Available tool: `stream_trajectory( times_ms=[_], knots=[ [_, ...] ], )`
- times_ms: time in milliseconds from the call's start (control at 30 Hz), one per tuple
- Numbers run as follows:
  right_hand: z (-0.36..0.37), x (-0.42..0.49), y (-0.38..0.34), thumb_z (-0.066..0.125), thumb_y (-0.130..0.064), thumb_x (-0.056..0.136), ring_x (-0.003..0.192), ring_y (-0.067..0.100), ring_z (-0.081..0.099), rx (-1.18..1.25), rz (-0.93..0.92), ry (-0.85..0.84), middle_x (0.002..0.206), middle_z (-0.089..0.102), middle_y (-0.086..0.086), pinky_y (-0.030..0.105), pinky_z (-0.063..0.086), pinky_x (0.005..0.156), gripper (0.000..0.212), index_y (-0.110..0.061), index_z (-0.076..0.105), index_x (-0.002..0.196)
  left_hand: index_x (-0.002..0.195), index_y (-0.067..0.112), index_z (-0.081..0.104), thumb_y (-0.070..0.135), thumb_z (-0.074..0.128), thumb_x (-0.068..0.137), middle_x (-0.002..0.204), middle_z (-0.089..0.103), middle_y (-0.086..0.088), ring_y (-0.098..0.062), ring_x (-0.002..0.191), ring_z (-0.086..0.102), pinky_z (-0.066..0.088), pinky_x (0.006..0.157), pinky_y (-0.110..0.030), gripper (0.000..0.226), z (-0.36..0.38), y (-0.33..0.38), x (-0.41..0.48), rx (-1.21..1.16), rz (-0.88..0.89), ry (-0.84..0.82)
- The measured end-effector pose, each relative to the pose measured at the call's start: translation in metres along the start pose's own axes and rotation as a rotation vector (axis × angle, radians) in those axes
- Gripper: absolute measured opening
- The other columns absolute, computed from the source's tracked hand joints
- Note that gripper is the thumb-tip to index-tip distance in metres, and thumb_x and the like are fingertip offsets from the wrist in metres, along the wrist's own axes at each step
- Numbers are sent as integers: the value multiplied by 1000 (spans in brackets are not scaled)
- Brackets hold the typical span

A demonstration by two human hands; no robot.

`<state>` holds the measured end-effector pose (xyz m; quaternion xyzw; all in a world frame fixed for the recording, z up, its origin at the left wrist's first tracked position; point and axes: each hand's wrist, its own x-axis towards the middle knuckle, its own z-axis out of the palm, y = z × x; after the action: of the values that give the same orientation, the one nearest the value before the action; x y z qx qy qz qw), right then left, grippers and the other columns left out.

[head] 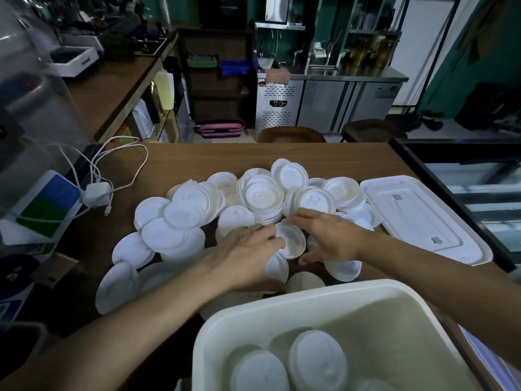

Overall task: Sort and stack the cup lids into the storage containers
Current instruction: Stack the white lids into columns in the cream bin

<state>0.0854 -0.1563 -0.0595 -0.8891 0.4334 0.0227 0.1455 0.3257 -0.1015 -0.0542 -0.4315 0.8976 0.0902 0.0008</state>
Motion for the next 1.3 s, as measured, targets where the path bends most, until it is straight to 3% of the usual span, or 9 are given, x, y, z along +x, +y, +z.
stream_trajectory(
  times_ms=[133, 267, 400, 500, 633, 733, 900, 1167, 1300],
  knots=[
    [6, 2, 1, 81, -63, 73, 128, 11, 49, -22, -12, 26, 144, 40, -15, 37, 53, 92, 94, -34, 38, 151, 132, 24, 57, 76, 39, 64, 124, 49, 4, -21, 114, 56, 42, 79, -36, 87, -4, 4, -1, -10, -22, -105],
    [9, 4, -1, 83, -60, 74, 123, 9, 51, 14, -16, 79, 137, 44, -16, 30, 50, 87, 87, -34, 44, 148, 134, 23, 54, 35, 64, 87, 125, 48, 2, -24, 115, 57, 51, 80, -41, 50, -3, 4, -2, -2, -17, -101],
    [9, 3, -1, 84, -61, 68, 109, 10, 57, 101, -3, 80, 121, 47, -18, 38, 54, 88, 78, -36, 51, 134, 134, 22, 53, 16, 59, 93, 122, 48, 1, -23, 113, 57, 51, 81, -43, 42, 4, 5, -2, 43, 4, -76],
    [6, 0, 0, 89, -56, 65, 105, 9, 57, 167, 43, 126, 118, 48, -19, 38, 54, 90, 79, -34, 50, 130, 124, 32, 53, 37, 69, 87, 112, 49, 9, -18, 106, 57, 52, 81, -42, 41, 4, 1, -2, -64, -25, -55],
    [-1, -7, 0, 94, -49, 66, 113, 2, 48, 237, 106, 148, 130, 51, -19, 20, 41, 91, 94, -27, 45, 144, 99, 46, 52, 64, 71, 69, 99, 54, 17, -8, 95, 57, 55, 78, -39, 40, -3, -5, -5, -214, -81, -25],
    [-3, -11, 0, 95, -47, 65, 114, 3, 53, 303, 139, 160, 132, 56, -18, 12, 40, 84, 95, -29, 46, 145, 106, 44, 59, 61, 78, 69, 103, 56, 18, -5, 100, 56, 53, 84, -35, 46, -11, -8, -9, -282, -80, 8],
    [-16, -19, -2, 95, -45, 63, 114, 4, 59, 435, 159, 214, 123, 62, -17, 33, 57, 93, 83, -30, 53, 134, 123, 50, 54, 60, 79, 66, 112, 56, 23, -3, 109, 54, 52, 93, -37, 63, -19, -13, -16, -370, -75, 97],
    [-43, -46, -17, 93, -33, 72, 115, -5, 53, 506, 136, 376, 130, 55, -14, 8, 47, 83, 79, -26, 53, 140, 120, 46, 48, 47, 80, 69, 114, 56, 24, -3, 103, 57, 54, 88, -33, 61, -45, -14, -27, -433, -117, 204],
    [-46, -58, -27, 92, -39, 72, 111, -3, 57, 504, 151, 388, 130, 56, -20, 10, 47, 82, 79, -31, 52, 140, 119, 40, 42, 44, 78, 68, 99, 53, 19, -5, 90, 54, 51, 79, -34, 62, -45, -9, -30, -329, -118, 219]
  ],
)
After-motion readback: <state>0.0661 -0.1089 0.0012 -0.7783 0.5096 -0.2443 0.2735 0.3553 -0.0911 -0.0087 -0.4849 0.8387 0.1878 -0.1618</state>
